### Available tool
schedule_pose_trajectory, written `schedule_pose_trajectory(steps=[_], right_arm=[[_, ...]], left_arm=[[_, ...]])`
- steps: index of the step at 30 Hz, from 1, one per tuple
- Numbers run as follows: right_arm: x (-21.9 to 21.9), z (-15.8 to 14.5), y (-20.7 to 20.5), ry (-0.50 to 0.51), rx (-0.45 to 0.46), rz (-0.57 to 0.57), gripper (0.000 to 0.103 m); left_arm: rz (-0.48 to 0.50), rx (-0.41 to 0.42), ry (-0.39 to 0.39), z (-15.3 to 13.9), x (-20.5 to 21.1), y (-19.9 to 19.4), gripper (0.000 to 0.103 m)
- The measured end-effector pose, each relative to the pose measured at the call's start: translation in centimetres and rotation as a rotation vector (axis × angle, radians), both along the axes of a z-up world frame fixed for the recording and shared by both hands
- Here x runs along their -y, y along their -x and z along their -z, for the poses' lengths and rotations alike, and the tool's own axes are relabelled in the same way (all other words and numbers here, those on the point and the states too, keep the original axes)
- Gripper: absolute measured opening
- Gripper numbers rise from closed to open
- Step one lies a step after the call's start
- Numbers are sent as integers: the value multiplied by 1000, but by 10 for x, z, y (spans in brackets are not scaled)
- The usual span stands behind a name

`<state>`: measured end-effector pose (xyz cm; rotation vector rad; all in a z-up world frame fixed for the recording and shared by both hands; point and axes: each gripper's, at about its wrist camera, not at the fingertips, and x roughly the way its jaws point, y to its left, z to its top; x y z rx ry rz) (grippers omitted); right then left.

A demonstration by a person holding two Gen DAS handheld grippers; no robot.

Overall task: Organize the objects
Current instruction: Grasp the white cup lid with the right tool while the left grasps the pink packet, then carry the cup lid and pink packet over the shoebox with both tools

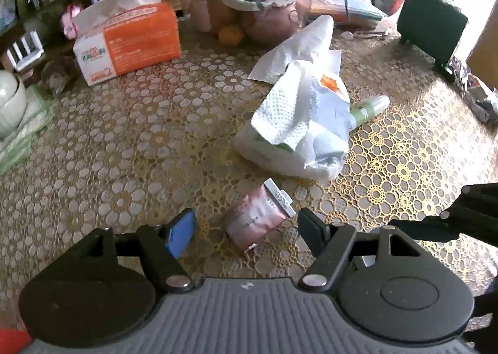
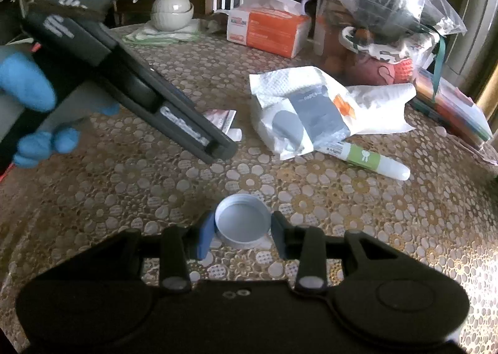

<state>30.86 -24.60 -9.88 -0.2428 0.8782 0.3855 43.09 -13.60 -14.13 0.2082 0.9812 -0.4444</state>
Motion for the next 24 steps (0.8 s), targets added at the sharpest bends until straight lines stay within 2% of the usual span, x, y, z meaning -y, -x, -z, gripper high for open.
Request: schedule_pose_trajectory(steps=[2, 4, 11, 14, 24], right_arm=[[-1, 0, -1, 3, 0, -1, 39], [-1, 1, 0, 2, -1, 2, 39], [-1, -1, 2, 7, 1, 20, 39], [-1, -6, 7, 9, 1, 33, 39], [-12, -46, 48, -30, 26, 44, 39]], left_arm=[[5, 13, -6, 0, 2, 1, 62], [6, 26, -12, -1, 4, 2, 49], [12, 54, -24, -9, 0, 13, 48], [-2, 32, -28, -15, -4, 21, 48], [-48, 8, 1, -55, -23, 81, 48]])
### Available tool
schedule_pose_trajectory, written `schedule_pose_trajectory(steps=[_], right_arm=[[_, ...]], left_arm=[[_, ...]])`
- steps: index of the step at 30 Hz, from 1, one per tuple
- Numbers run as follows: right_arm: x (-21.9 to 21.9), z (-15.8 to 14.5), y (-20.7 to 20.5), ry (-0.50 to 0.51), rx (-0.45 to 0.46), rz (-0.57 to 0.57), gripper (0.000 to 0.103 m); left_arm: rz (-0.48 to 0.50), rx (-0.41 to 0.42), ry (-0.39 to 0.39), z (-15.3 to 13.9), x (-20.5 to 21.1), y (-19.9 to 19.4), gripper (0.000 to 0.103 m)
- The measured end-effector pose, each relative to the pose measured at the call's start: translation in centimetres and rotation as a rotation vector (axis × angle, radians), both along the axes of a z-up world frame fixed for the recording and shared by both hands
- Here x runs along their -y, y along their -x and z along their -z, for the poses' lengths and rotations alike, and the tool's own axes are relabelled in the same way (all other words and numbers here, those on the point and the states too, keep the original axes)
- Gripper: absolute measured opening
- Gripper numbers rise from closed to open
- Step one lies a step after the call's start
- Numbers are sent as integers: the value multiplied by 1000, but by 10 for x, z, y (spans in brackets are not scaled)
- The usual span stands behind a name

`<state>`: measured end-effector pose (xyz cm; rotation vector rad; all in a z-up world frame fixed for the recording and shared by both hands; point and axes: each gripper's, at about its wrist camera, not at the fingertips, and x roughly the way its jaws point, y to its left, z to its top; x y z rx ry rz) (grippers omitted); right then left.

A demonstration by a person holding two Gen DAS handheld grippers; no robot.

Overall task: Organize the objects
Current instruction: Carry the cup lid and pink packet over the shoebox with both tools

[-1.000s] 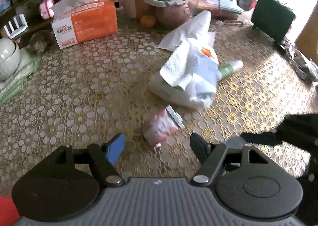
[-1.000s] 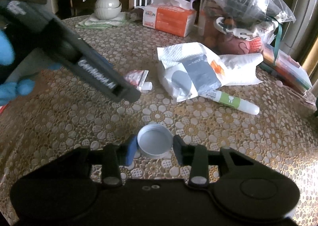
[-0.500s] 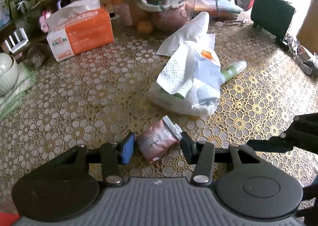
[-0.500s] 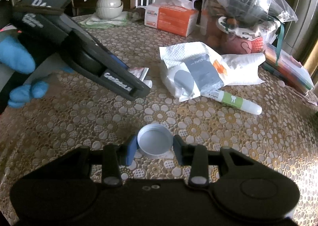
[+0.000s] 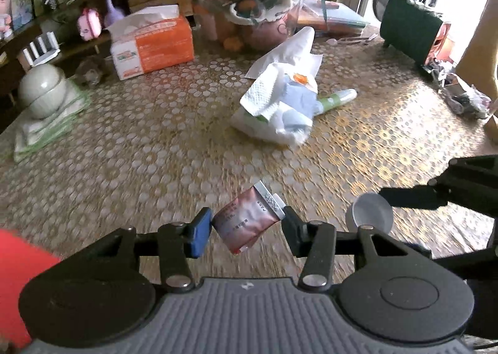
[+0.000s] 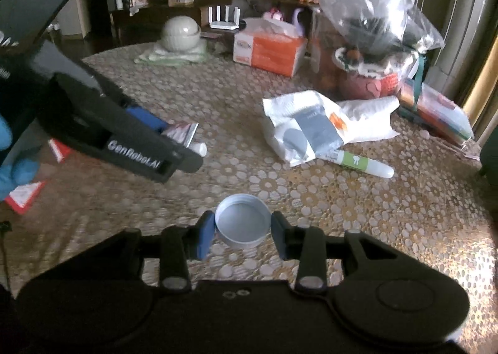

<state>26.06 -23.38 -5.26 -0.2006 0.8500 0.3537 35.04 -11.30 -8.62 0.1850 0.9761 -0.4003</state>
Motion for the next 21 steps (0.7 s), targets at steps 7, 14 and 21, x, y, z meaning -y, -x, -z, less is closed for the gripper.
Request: schedule_pose_trajectory(steps=[7, 14, 21], right_arm=[[-17, -32, 47, -37, 8, 9, 39], [-40, -60, 87, -70, 31, -19, 39], [-74, -82, 122, -98, 48, -50, 39]], left_arm=[[-50, 21, 26, -38, -27, 62, 48], [-111, 56, 52, -70, -61, 118, 48], [-168, 98, 80, -88, -96, 164, 48]])
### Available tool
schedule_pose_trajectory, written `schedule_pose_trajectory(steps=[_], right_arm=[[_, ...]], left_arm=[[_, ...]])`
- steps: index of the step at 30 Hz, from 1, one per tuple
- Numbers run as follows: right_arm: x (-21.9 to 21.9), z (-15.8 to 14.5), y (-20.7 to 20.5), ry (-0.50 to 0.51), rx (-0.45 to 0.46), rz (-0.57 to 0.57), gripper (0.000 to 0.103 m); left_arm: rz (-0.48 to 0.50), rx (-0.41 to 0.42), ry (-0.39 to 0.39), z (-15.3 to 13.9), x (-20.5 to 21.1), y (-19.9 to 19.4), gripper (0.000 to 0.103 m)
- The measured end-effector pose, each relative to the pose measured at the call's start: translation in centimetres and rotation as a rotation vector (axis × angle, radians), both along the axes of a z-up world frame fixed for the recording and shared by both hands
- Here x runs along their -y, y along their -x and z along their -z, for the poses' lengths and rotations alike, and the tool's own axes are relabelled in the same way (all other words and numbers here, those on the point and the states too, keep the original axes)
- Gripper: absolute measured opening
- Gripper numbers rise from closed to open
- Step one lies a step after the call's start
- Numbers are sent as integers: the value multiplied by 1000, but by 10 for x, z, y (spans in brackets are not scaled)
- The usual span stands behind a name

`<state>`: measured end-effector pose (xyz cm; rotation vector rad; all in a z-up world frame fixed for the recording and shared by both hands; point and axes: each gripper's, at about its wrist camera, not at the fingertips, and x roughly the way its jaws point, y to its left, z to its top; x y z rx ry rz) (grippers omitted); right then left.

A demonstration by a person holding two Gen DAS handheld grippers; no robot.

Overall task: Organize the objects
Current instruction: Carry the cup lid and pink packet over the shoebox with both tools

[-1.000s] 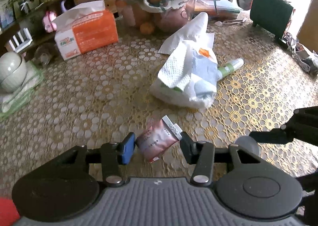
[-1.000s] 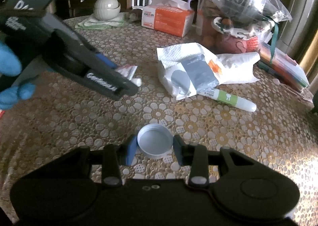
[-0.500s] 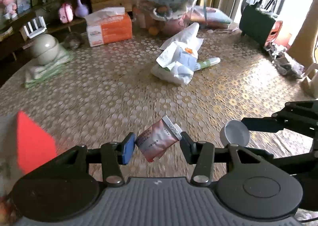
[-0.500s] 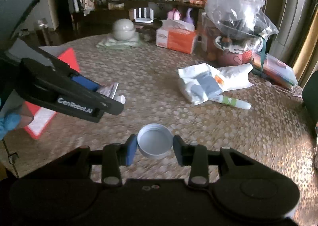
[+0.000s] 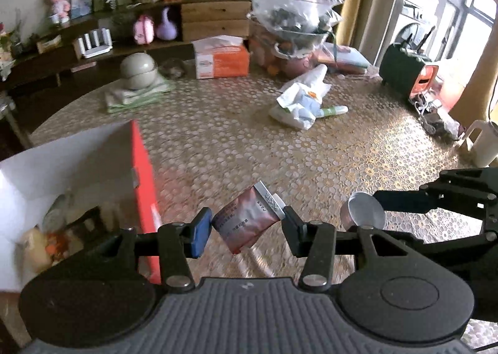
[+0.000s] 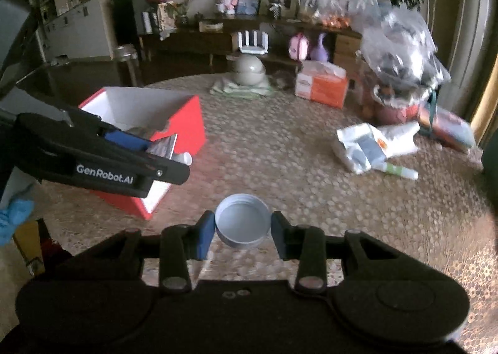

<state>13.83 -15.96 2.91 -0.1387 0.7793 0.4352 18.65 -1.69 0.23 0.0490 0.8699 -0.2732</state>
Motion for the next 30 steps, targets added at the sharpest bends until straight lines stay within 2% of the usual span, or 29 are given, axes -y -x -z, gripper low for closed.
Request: schedule_pose_trajectory(steps=[6, 15, 30], right_arm=[[-33, -14, 18, 4, 40, -51, 39], [-79, -22, 22, -25, 33, -128, 39], [-151, -23, -11, -43, 30, -209, 39]], left_arm=[[-53, 36, 8, -12, -34, 29, 48], [-125, 54, 14, -18, -85, 51, 48], [-242, 52, -22, -16, -159, 39, 48]])
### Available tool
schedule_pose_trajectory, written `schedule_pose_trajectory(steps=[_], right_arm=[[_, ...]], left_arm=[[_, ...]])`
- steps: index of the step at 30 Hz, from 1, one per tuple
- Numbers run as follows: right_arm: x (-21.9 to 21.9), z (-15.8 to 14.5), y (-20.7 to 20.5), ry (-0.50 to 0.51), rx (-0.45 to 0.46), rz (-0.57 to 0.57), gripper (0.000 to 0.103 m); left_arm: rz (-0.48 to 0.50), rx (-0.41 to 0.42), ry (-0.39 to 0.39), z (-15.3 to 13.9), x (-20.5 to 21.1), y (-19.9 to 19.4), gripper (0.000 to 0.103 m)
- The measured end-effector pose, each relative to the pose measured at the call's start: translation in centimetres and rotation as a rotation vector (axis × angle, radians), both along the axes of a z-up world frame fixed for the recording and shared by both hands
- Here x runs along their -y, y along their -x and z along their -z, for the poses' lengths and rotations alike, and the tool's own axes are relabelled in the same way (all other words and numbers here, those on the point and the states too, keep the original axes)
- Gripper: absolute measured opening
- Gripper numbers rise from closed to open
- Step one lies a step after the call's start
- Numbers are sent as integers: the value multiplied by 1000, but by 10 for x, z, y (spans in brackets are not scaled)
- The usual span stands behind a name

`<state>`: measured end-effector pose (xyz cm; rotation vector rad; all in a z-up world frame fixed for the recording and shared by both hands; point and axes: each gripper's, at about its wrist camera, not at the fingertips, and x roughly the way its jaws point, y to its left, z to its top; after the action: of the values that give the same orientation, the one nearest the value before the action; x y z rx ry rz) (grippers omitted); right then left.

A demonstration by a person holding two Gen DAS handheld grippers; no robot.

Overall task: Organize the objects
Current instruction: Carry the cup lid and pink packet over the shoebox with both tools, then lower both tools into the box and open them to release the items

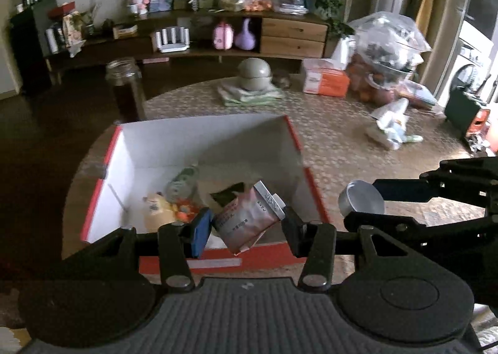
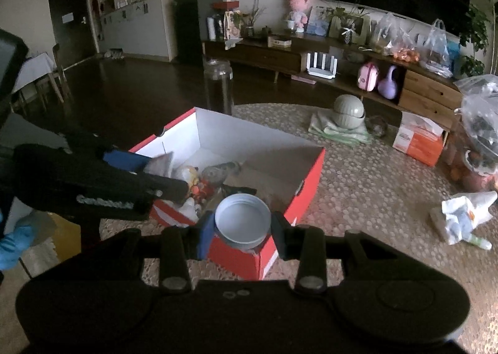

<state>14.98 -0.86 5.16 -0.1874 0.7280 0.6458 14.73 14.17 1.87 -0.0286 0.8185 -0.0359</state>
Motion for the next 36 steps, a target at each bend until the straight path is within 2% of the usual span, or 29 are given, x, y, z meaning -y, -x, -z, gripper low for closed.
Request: schedule_pose_trajectory(steps=[5, 8, 12, 18, 22, 30, 36], right_arm=[[-15, 10, -14, 16, -10, -9, 39], [-26, 17, -26, 42, 14, -13, 39], [-38, 31, -46, 64, -10, -13, 39], [-58, 51, -67, 92, -24, -47, 39], [-73, 66, -76, 121, -38, -68, 39], [-84, 86, -86, 155, -68, -95, 39], [-86, 93, -90, 151, -95, -101, 39]], left_arm=[[-64, -10, -33, 8, -24, -17, 48], [-90, -21, -63, 16, -34, -32, 48], [-122, -58, -94, 32, -48, -54, 48], [-142, -123, -81, 60, -61, -89, 48], [-164, -157, -111, 78, -65, -107, 48], [-181, -233, -116, 98, -74, -137, 48], [-163, -248, -99, 107, -73, -142, 49]])
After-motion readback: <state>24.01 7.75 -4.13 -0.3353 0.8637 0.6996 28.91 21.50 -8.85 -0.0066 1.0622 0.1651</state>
